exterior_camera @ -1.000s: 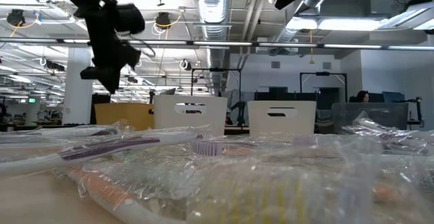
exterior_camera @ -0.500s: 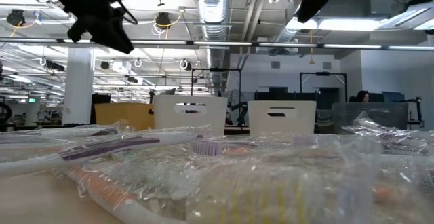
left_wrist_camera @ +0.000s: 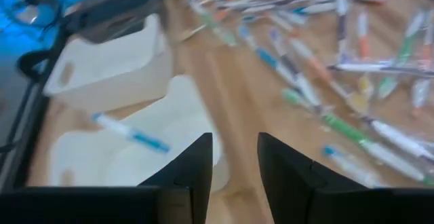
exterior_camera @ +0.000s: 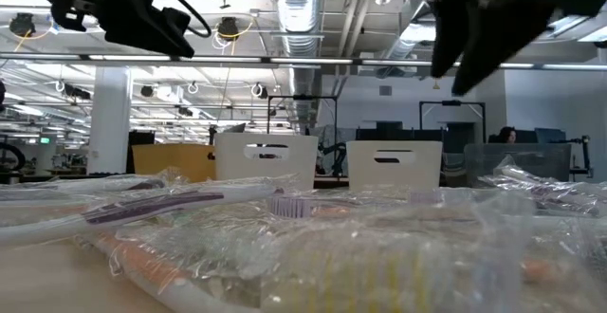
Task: Pick & Place Toothbrushes
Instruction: Put the green toothbrush into the black bin
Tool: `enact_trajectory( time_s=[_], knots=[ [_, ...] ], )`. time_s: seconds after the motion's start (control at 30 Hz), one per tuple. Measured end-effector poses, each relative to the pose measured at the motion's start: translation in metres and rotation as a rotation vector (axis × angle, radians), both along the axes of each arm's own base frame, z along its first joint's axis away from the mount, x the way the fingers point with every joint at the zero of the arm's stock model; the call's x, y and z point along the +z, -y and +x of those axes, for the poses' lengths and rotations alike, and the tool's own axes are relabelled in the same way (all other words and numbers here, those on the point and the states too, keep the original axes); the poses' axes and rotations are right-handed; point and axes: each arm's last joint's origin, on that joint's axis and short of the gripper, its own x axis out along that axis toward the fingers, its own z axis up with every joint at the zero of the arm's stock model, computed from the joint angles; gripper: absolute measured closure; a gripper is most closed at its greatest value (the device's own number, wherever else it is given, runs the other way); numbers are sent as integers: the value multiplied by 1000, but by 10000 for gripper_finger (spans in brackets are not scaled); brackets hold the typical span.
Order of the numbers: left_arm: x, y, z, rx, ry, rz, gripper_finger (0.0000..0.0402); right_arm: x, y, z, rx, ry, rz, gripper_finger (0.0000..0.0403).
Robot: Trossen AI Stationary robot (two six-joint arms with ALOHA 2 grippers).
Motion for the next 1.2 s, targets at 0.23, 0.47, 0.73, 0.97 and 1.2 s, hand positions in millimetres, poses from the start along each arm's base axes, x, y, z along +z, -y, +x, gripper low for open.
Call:
enact_trajectory(
  time_s=[0.23,0.47,0.73,0.97,1.2],
  knots=[
    [-13,26,15,-114,12,-46,292,-2,23,-17,-89,-21,53,143],
    [-22,47,19,-196,-39,-78,292,-2,48,-47,-150,40,215,143],
    [-25,52,20,-124,-78,-220,292,-9,64,-80,-262,157,339,143],
    [-23,52,21,-111,-63,-246,292,-26,69,-88,-184,28,319,143],
    [-21,52,22,-117,-42,-245,292,-49,81,-75,-168,-142,283,143]
  ],
)
